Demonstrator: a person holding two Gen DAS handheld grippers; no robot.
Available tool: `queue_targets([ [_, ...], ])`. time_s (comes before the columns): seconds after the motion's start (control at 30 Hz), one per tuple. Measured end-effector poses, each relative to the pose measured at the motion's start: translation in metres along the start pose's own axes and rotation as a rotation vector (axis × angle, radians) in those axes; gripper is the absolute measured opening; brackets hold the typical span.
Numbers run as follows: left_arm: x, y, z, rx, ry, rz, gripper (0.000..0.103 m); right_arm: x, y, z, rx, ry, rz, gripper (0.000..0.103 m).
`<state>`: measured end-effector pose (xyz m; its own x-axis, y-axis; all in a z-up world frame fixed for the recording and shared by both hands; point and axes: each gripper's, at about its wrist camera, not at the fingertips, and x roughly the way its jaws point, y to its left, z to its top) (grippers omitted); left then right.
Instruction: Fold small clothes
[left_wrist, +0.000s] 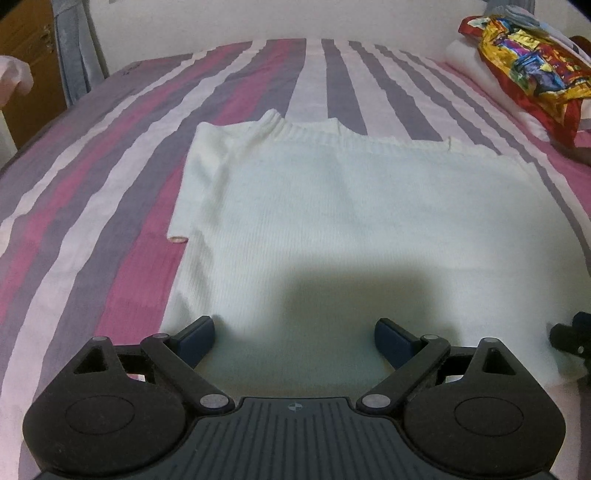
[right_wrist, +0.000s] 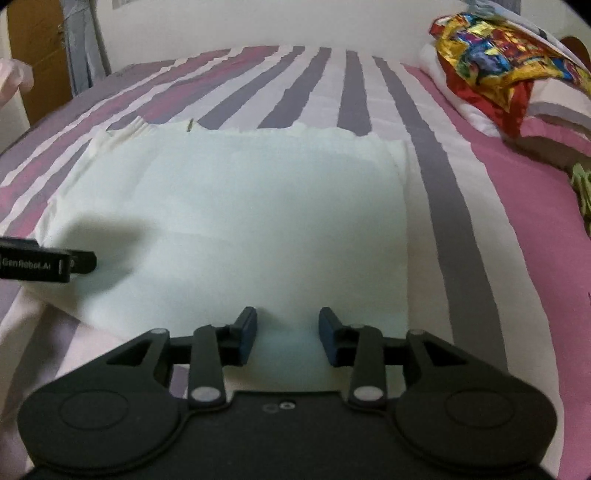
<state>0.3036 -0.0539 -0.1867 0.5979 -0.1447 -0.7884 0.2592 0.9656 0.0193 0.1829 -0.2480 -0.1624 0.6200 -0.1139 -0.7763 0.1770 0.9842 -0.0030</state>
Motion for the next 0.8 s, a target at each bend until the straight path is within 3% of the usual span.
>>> queue_targets([
  [0.1, -0.005, 0.001, 0.000, -0.008, -0.003, -0.012, 0.093, -0.008, -0.001, 0.000, 0.015, -0.023, -0.001, 0.038],
  [0.2, -0.008, 0.003, 0.000, -0.022, -0.008, -0.014, 0.093, 0.000, 0.000, -0.003, -0.020, 0.015, -0.017, 0.038],
  [0.5, -0.010, 0.010, 0.003, -0.059, -0.008, -0.021, 0.093, -0.010, -0.010, 0.004, 0.081, -0.013, 0.038, 0.039],
  [0.8, -0.015, 0.008, 0.019, -0.063, -0.037, -0.033, 0.093, -0.005, -0.002, 0.013, 0.090, -0.027, 0.066, 0.042],
])
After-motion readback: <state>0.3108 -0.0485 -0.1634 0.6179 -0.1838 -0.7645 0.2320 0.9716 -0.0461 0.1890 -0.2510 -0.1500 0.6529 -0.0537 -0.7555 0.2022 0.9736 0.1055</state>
